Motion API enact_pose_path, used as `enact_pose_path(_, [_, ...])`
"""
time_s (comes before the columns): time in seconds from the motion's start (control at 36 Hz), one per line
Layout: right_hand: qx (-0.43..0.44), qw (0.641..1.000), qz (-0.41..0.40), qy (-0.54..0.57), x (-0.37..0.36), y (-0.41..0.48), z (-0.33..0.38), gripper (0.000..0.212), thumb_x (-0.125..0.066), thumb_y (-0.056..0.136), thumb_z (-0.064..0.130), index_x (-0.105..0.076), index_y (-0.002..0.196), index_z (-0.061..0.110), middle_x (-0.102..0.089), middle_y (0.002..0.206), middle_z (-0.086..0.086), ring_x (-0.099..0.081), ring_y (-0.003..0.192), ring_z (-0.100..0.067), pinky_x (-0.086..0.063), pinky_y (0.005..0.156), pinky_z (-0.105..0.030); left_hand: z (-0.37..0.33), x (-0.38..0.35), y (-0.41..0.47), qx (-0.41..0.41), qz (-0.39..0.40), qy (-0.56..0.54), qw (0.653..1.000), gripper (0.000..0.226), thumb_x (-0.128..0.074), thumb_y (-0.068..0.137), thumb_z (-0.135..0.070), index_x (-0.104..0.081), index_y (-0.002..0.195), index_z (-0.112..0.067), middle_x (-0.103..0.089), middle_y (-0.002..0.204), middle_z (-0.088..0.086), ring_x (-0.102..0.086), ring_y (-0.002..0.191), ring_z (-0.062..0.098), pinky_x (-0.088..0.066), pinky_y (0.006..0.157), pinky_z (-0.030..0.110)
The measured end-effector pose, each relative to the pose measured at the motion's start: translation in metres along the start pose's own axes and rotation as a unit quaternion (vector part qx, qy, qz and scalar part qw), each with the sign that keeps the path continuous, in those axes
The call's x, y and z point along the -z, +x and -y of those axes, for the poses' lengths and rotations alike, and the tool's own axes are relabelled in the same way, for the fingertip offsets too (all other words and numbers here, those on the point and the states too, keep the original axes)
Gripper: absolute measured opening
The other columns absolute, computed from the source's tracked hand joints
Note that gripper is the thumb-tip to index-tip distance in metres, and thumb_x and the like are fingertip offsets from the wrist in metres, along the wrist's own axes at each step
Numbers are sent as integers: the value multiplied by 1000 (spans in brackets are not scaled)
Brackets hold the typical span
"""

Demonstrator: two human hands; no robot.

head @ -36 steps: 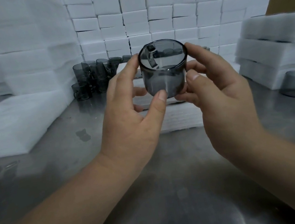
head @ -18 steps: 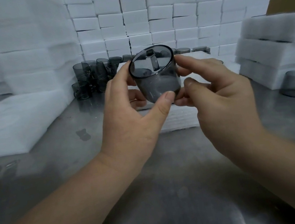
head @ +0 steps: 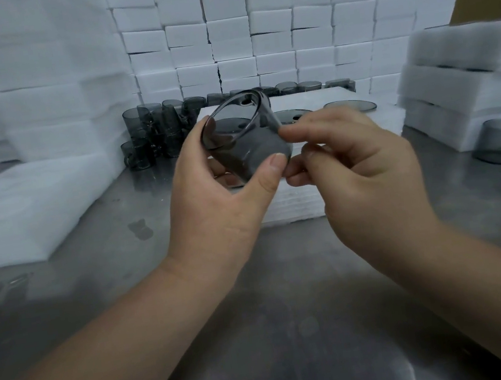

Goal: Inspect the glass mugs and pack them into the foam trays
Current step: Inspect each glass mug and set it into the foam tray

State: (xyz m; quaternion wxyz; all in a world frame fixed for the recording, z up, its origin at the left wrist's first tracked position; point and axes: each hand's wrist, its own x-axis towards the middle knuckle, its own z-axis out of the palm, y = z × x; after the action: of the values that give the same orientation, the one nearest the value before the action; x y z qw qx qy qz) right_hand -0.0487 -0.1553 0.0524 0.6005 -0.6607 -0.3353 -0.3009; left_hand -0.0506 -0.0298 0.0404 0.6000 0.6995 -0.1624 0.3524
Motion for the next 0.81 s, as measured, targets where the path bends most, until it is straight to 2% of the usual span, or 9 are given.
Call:
enact_pose_path(0.08, [0,1000,6,3,0,0,1,41,-45,82,-5,-61,87,32,-57,90,13,-64,71,-8,-50,67,-13,0,0,0,1,-8,-6,1000,42,-67,63,-45,-52,102,-40,-66,100,-19,-62,97,-1,-47,80,16])
enact_pose_path(0.19, [-5,1000,7,0,0,0,2,39,-44,82,-5,-63,84,29,-59,88,11,-65,70,-8,-51,67,-14,3,-2,1,7,-19,-16,1000,69,-67,62,-47,-45,123,-25,-63,110,-11,-61,100,-3,-47,83,15])
enact_pose_path(0.28, [-38,999,-10,23,1,1,3,33,-46,82,3,-64,82,31,-66,83,9,-67,69,-5,-50,65,-14,4,-3,2,17,-21,-40,999,75,-71,68,-34,-35,133,-20,-60,110,-14,-60,98,-8,-45,79,8])
enact_pose_path(0.39, [-59,997,-26,43,3,1,4,29,-47,83,9,-64,84,31,-70,79,11,-68,69,-5,-50,64,-15,7,-2,2,17,-21,-52,998,74,-62,76,-27,-26,139,-14,-61,107,-13,-59,98,-9,-45,80,9])
enact_pose_path(0.5, [-70,995,-38,53,4,2,5,25,-48,82,9,-64,84,29,-69,74,11,-66,65,-4,-47,61,-13,8,0,3,19,-29,-53,998,69,-59,77,-29,-29,137,-12,-66,98,-18,-61,99,-5,-49,87,20])
enact_pose_path(0.56, [-78,994,-42,60,4,3,4,23,-48,81,10,-64,83,27,-68,70,12,-65,63,-4,-47,60,-13,7,0,3,20,-32,-49,998,65,-57,78,-31,-32,136,-12,-66,101,-15,-62,100,-1,-50,91,27])
enact_pose_path(0.69, [-84,994,-41,59,4,3,2,23,-49,80,11,-64,81,28,-66,67,13,-63,62,-3,-46,59,-11,4,0,4,28,-48,-51,997,58,-52,79,-34,-38,132,-14,-68,95,-19,-64,99,9,-50,92,34])
enact_pose_path(0.81, [-82,995,-37,53,6,4,1,22,-49,79,12,-64,81,29,-66,67,14,-63,62,-3,-45,59,-11,2,0,7,47,-56,-86,994,52,-48,81,-34,-42,128,-13,-69,92,-13,-65,87,10,-49,70,20])
